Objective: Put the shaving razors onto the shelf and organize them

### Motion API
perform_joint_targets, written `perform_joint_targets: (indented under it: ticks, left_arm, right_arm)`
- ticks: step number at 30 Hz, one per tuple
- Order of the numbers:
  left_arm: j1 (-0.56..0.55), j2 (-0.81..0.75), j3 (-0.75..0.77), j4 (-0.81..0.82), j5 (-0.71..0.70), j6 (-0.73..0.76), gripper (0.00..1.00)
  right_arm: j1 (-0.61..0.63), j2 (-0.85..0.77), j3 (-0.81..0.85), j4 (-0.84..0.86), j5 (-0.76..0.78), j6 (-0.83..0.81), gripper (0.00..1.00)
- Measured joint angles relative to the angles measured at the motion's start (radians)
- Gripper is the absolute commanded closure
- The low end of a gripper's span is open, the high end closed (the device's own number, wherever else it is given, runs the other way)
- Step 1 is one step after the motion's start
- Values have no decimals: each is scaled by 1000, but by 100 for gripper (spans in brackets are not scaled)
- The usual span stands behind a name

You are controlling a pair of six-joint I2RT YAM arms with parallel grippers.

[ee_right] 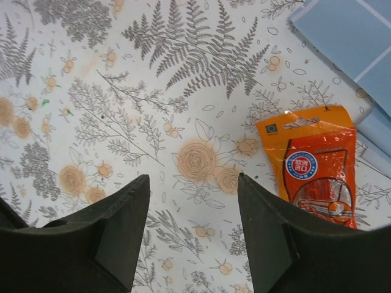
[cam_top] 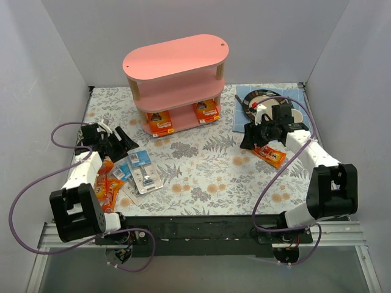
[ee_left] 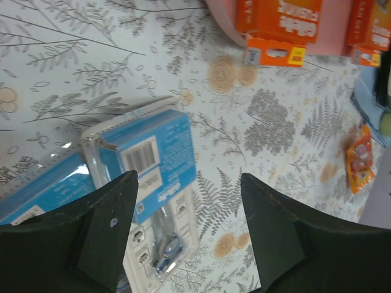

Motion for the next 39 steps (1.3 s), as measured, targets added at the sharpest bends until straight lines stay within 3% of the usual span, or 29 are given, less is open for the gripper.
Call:
perform_joint_targets:
  ticks: [8, 26, 36, 37, 39]
  left_arm:
    - [5, 133, 76, -39, -143, 70, 29]
    - [6, 229, 89, -22, -143, 117, 29]
    - [6, 289, 87, 9, -31, 117, 46]
    - [6, 289, 86, 9, -19, 118, 49]
    - [6, 289, 79, 15, 3, 118, 66]
  right_arm:
    - [0, -53, -13, 24, -86, 75, 29]
    - [0, -79, -37, 41, -120, 117, 29]
    - [0, -79, -37, 42, -128, 125, 29]
    - [0, -79, -37, 44, -129, 127, 29]
    - [0, -79, -37, 50, -131, 132, 29]
